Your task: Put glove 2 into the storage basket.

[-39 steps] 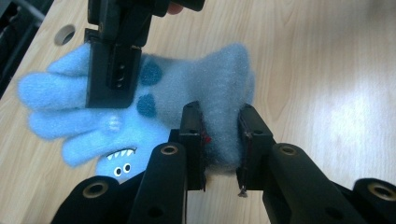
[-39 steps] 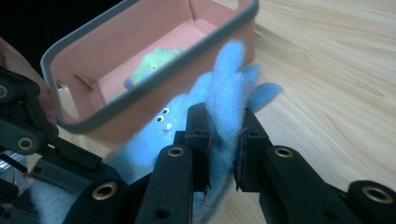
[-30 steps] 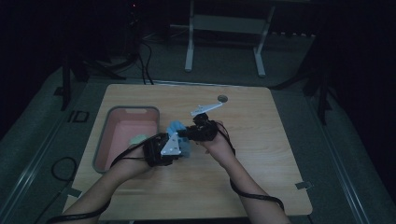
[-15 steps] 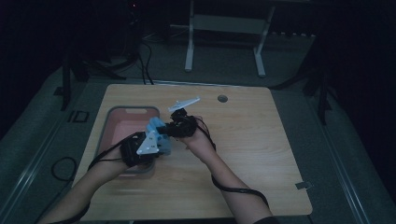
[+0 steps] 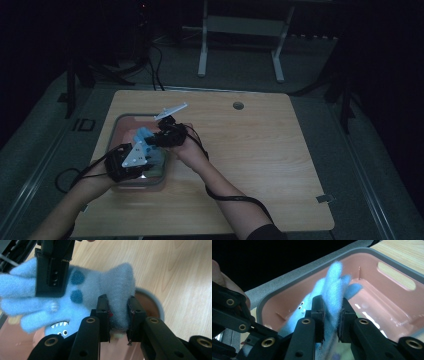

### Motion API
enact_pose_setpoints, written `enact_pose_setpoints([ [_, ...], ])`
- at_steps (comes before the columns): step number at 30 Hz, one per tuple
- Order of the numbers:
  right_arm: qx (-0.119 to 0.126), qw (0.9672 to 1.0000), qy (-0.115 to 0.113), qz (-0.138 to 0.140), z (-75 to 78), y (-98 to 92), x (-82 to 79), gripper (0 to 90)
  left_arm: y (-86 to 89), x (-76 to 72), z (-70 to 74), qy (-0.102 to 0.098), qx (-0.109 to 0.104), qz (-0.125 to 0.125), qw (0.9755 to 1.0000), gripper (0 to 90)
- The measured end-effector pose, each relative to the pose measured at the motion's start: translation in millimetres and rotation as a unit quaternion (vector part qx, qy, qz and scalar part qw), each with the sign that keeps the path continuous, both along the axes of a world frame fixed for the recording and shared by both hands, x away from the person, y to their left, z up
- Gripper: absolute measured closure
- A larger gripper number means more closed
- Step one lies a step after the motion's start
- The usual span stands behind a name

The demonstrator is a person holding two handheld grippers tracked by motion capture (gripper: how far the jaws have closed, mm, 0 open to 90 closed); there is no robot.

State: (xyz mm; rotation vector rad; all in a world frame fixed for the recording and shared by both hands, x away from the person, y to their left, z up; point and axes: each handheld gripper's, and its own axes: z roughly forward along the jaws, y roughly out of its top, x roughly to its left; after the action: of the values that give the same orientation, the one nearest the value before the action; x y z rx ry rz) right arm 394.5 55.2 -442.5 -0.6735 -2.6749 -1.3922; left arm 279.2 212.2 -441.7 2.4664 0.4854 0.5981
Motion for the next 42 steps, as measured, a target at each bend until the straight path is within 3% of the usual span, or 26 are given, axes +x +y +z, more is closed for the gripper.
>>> enact_pose_setpoints([
  [7, -0.006, 0.9999, 0.012, -0.002, -12.7, 15.4, 4.8, 78.7, 10.2, 5.4, -13.8, 0.015, -0.003, 0.012, 0.9998, 76.2],
  [15, -0.032, 0.9991, 0.023, -0.018, -32.1, 13.2, 10.0, 78.5, 5.5, 14.6, -30.0, 0.039, 0.0, 0.007, 0.9992, 76.1],
  [17, -0.038, 0.9989, 0.022, -0.019, -35.0, 13.5, 10.6, 78.4, 3.3, 16.9, -34.9, 0.048, 0.005, 0.006, 0.9988, 76.1],
  [19, -0.067, 0.9974, 0.017, -0.021, -43.3, 15.9, 11.0, 77.9, 1.2, 18.8, -40.3, 0.055, 0.016, 0.006, 0.9983, 76.0],
  [22, -0.081, 0.9964, 0.016, -0.021, -48.1, 18.6, 11.3, 77.3, -0.7, 22.4, -46.1, 0.064, 0.026, 0.005, 0.9976, 75.9],
  [28, -0.092, 0.9955, 0.005, -0.023, -52.6, 20.9, 11.0, 74.0, -1.2, 27.6, -50.6, 0.075, 0.022, 0.009, 0.9969, 75.0],
  [31, -0.086, 0.9959, 0.004, -0.03, -52.7, 19.6, 12.2, 66.2, -0.9, 28.5, -50.7, 0.078, 0.021, 0.01, 0.9967, 73.0],
  [34, -0.08, 0.9961, 0.002, -0.037, -51.3, 18.1, 13.2, 60.4, -0.6, 28.2, -50.4, 0.076, 0.021, 0.011, 0.9968, 63.2],
  [35, -0.077, 0.9963, -0.001, -0.039, -49.9, 17.1, 13.7, 54.9, 0.4, 27.1, -49.4, 0.068, 0.015, 0.023, 0.9973, 63.2],
  [36, -0.072, 0.9965, -0.01, -0.042, -45.5, 14.2, 14.2, 50.0, 0.7, 26.6, -49.0, 0.064, 0.014, 0.026, 0.9975, 52.5],
  [38, -0.067, 0.9967, -0.013, -0.043, -41.3, 11.6, 14.4, 45.6, 2.3, 25.3, -46.2, 0.053, 0.005, 0.043, 0.9976, 42.1],
  [40, -0.062, 0.997, -0.013, -0.044, -39.0, 10.0, 14.2, 43.2, 3.1, 25.3, -44.7, 0.052, -0.001, 0.048, 0.9975, 32.8],
  [41, -0.06, 0.9971, -0.015, -0.044, -37.2, 8.9, 13.9, 43.2, 3.1, 25.3, -44.7, 0.052, -0.001, 0.048, 0.9975, 32.8],
  [42, -0.06, 0.9971, -0.015, -0.044, -37.2, 8.9, 13.9, 40.5, 8.0, 25.2, -34.6, 0.049, -0.039, 0.071, 0.9955, 32.8],
])
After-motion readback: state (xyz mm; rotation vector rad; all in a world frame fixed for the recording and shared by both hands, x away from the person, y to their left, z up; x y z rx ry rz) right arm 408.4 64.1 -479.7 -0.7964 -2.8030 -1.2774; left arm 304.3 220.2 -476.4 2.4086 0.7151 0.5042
